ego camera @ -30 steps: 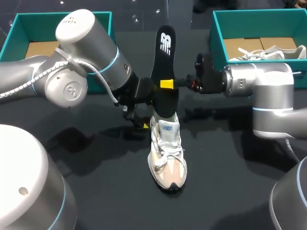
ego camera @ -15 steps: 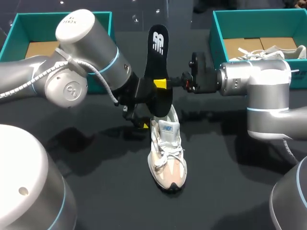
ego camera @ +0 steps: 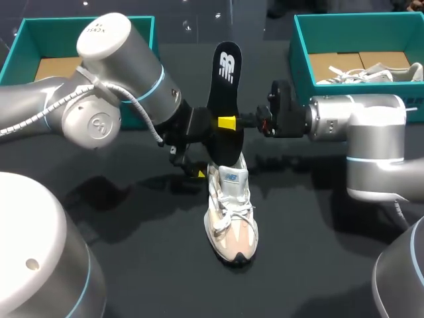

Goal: Take the shoe out of the shoebox, open the shoe tongue, remove and reinsert the insole, then place the shoe into the shoebox

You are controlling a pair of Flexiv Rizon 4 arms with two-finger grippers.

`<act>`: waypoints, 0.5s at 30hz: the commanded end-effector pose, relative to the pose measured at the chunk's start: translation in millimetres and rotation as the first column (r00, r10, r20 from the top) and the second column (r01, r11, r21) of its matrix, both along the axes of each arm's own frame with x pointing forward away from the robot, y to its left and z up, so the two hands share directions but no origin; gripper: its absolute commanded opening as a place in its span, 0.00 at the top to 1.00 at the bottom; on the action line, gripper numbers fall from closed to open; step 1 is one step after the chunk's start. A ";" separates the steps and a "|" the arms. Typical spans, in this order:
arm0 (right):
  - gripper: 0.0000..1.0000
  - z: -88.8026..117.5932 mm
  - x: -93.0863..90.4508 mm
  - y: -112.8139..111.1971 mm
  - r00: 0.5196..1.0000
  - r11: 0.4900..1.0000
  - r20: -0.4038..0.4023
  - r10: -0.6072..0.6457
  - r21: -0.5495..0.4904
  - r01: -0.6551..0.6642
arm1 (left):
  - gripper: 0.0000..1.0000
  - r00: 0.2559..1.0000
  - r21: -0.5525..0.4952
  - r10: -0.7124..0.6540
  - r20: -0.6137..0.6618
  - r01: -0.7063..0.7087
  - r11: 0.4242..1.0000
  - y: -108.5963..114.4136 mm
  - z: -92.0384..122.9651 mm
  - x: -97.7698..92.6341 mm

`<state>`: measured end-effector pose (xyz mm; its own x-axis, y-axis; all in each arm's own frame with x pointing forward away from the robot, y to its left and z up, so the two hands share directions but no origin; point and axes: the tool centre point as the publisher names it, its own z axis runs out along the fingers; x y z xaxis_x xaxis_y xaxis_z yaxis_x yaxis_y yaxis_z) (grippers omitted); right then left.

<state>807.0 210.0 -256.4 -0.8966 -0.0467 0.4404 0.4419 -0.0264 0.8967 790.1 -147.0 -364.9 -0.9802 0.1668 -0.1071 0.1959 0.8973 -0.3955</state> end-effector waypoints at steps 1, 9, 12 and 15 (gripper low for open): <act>1.00 -5.9 5.4 0.3 1.000 1.000 -0.001 0.016 0.002 -0.016 | 0.00 1.000 0.001 -0.001 0.000 0.001 1.000 -0.5 -0.7 0.4; 1.00 -16.1 11.8 -5.8 0.999 0.999 -0.044 0.027 0.021 -0.026 | 0.00 1.000 0.001 -0.001 0.000 0.001 1.000 -0.5 -0.7 0.4; 1.00 -20.9 13.6 -7.2 0.996 0.999 -0.085 0.024 0.032 -0.021 | 0.00 1.000 0.001 -0.001 0.000 0.001 1.000 -0.5 -0.7 0.4; 1.00 -24.6 12.4 -8.5 0.995 0.999 -0.094 0.017 0.031 -0.014 | 0.00 1.000 0.001 -0.001 0.000 0.001 1.000 -0.5 -0.7 0.4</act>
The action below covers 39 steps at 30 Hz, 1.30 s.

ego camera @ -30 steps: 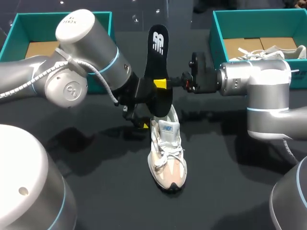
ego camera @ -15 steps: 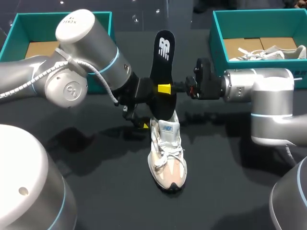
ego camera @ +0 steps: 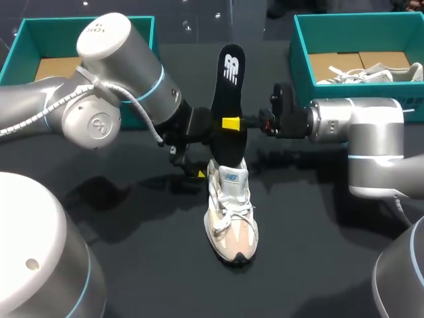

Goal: Take the shoe out of the shoebox, open the shoe tongue, remove and reinsert the insole, then place the shoe into the shoebox

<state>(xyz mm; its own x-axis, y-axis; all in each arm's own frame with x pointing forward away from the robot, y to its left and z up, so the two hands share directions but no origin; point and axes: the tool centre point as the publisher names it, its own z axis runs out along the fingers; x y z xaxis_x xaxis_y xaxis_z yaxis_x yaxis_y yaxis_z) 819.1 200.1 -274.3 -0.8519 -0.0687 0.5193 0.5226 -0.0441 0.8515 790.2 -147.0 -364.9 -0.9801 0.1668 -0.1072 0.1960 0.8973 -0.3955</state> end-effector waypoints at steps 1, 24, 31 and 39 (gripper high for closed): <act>1.00 -7.7 -0.8 0.9 1.000 1.000 -0.002 0.002 0.004 -0.002 | 0.00 1.000 0.001 -0.001 -0.001 0.001 1.000 -0.5 -0.7 0.4; 1.00 -30.3 -10.8 5.3 0.996 0.999 -0.090 0.021 0.045 -0.017 | 0.00 1.000 0.001 -0.001 -0.001 0.001 1.000 -0.5 -0.7 0.4; 1.00 -33.8 -14.5 5.8 0.995 0.999 -0.097 0.020 0.052 -0.015 | 0.00 1.000 0.001 -0.001 -0.001 0.001 1.000 -0.5 -0.7 0.4; 1.00 -37.3 -21.8 7.0 0.993 0.999 -0.116 0.020 0.048 -0.015 | 0.00 1.000 0.001 -0.001 -0.001 0.001 1.000 -0.5 -0.7 0.4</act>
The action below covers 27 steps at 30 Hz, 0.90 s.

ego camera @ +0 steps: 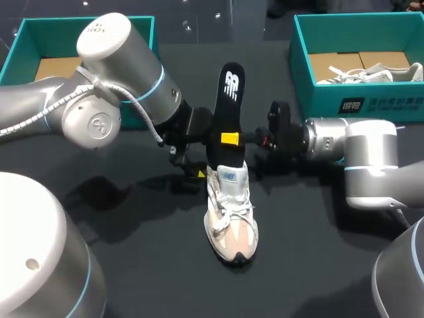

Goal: Take the shoe out of the shoebox, open the shoe tongue, remove and reinsert the insole, then place the shoe into the shoebox

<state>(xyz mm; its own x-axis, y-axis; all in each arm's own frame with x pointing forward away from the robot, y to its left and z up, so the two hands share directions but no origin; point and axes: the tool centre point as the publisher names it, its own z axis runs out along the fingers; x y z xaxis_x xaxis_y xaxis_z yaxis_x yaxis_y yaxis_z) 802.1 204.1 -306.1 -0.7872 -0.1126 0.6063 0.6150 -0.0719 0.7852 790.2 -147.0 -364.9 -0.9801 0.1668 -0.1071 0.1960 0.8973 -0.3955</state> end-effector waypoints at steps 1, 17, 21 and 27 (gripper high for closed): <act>1.00 -6.2 -5.7 3.0 1.000 1.000 -0.008 -0.002 -0.001 0.002 | 0.00 1.000 0.001 -0.001 0.000 0.001 1.000 -0.5 -0.7 0.4; 1.00 -24.3 -23.2 7.1 0.997 1.000 -0.076 0.002 -0.013 -0.003 | 0.00 1.000 0.001 -0.001 0.000 0.001 1.000 -0.5 -0.7 0.4; 1.00 -28.4 -29.2 9.4 0.996 1.000 -0.093 -0.001 -0.020 0.000 | 0.00 1.000 0.001 -0.001 0.000 0.001 1.000 -0.5 -0.7 0.4; 1.00 -28.1 -39.3 14.8 0.992 0.999 -0.128 -0.004 -0.054 -0.003 | 0.00 1.000 0.001 -0.001 0.000 0.001 1.000 -0.5 -0.7 0.4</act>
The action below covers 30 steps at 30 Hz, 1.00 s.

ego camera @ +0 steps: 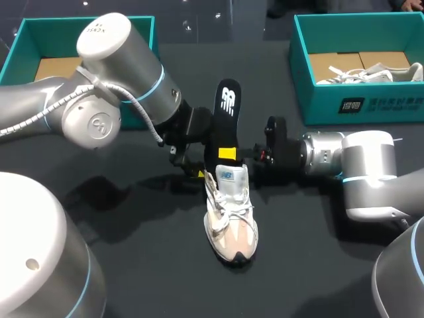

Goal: Take the shoe out of the shoebox, open the shoe tongue, remove and reinsert the insole, then place the shoe into the shoebox

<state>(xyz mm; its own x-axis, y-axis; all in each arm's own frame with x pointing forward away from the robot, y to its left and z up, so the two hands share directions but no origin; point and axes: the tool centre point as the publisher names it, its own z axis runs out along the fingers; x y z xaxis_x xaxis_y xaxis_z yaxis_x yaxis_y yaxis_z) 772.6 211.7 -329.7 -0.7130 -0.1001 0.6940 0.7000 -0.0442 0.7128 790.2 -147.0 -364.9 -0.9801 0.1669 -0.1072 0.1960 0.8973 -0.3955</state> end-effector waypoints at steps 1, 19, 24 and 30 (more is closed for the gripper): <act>1.00 -4.6 -11.1 7.8 1.000 0.999 -0.022 -0.007 -0.032 0.006 | 0.00 1.000 0.001 -0.001 0.000 0.001 1.000 -0.5 -0.7 0.4; 1.00 -11.3 -26.6 1.5 0.999 0.998 -0.035 -0.037 -0.043 0.036 | 0.00 1.000 0.001 -0.001 0.000 0.001 1.000 -0.5 -0.7 0.4; 1.00 -7.6 -25.4 1.2 0.999 0.998 -0.022 -0.041 -0.046 0.040 | 0.00 1.000 0.001 -0.001 0.000 0.001 1.000 -0.5 -0.7 0.4; 1.00 -6.7 -27.7 1.3 0.996 0.994 -0.041 -0.079 -0.080 0.076 | 0.00 1.000 0.001 -0.001 0.000 0.001 1.000 -0.5 -0.7 0.4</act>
<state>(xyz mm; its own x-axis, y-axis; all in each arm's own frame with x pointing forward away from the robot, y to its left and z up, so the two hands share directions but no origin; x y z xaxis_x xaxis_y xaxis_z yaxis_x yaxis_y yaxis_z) 755.8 210.7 -337.2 -0.6879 -0.0240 0.7254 0.7257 -0.0382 0.6869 790.2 -147.0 -364.9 -0.9801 0.1669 -0.1072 0.1961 0.8973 -0.3955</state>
